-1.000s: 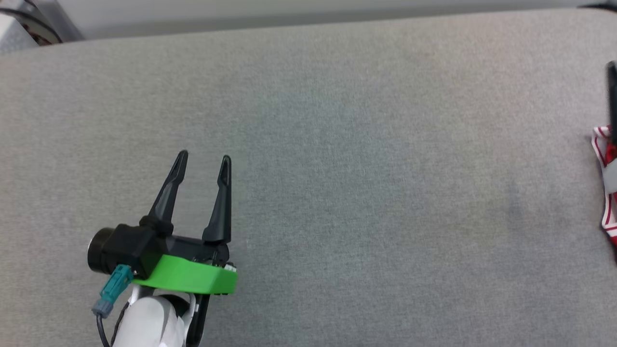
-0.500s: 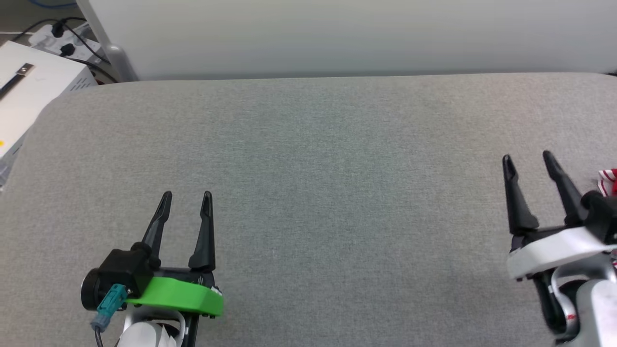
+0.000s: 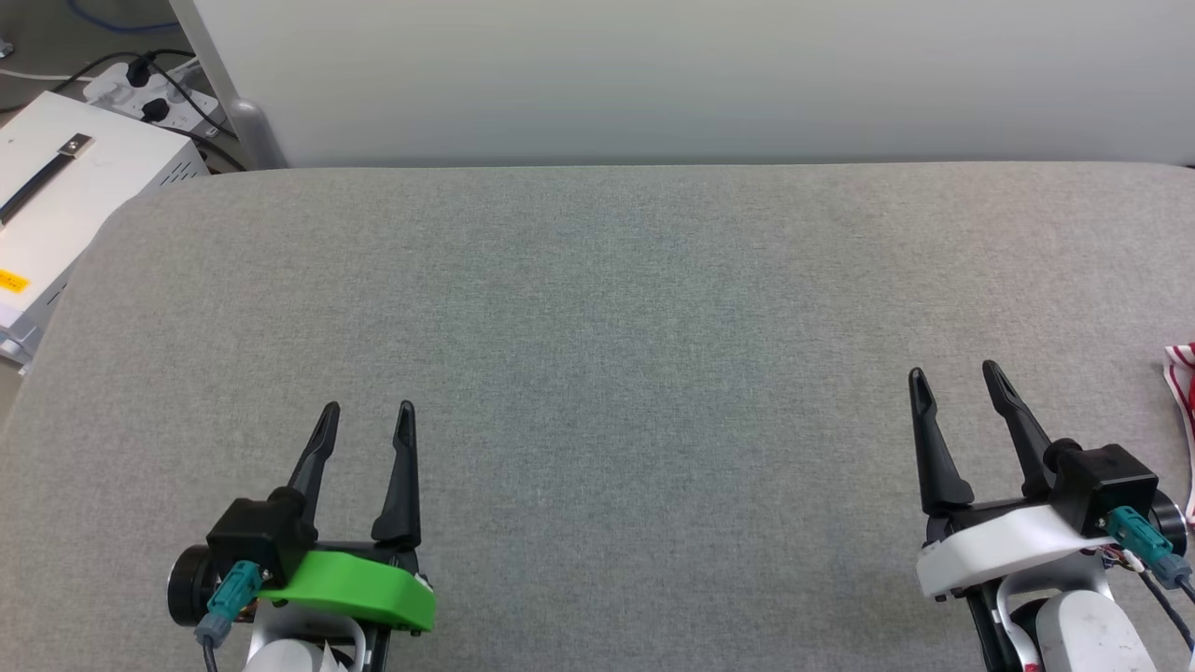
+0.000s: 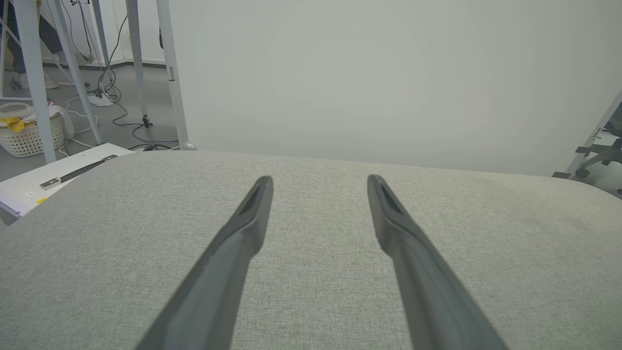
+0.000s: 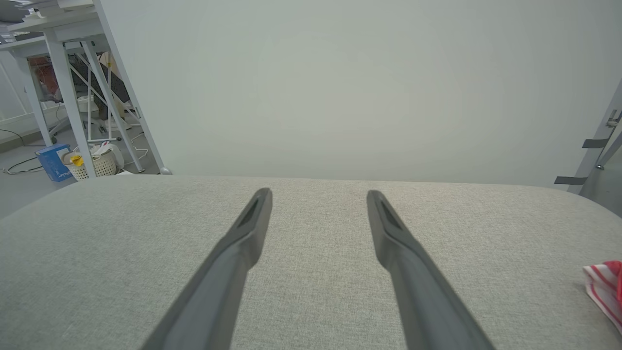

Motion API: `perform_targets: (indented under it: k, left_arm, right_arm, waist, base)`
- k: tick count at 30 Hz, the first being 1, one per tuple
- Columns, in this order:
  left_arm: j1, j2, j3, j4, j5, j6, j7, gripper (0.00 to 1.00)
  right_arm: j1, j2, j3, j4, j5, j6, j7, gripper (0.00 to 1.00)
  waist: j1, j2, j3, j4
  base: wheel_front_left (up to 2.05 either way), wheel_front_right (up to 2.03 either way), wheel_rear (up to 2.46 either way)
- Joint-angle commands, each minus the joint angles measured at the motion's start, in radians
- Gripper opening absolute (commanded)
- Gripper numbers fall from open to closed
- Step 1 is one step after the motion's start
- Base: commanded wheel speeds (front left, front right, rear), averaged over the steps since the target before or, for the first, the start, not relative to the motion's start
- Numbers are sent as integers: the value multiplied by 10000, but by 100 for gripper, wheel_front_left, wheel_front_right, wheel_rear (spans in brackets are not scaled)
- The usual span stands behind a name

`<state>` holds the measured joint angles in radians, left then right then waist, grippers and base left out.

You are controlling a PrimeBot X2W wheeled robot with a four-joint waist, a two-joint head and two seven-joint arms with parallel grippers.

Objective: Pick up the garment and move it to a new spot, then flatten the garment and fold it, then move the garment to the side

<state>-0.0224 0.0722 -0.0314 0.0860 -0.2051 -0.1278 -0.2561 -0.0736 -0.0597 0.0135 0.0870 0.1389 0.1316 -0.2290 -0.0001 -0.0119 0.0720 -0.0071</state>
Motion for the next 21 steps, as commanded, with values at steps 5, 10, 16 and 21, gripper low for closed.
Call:
perform_targets:
  k: [5,10,16,21]
  left_arm:
    - [161,-81,91,-82,113,-28,-57,100]
    - [192,-119,205,-179,101,-29,-57,100]
    - [272,-155,347,-165,205,-29,-57,100]
    - [267,-178,373,-150,203,-29,-57,100]
  right_arm:
    - [18,66,-22,67,-77,-9,-126,100]
    - [-3,81,-69,57,-58,-9,-127,100]
    - [5,89,-77,35,-68,-9,-116,100]
    - [3,92,-75,-8,-42,-9,-100,100]
  waist:
    - [1,119,-58,-38]
    - [1,119,-77,-41]
    - [1,119,-129,-63]
    - [1,119,-105,-60]
  base:
    - [0,0,0]
    - [0,0,0]
    - [0,0,0]
    - [0,0,0]
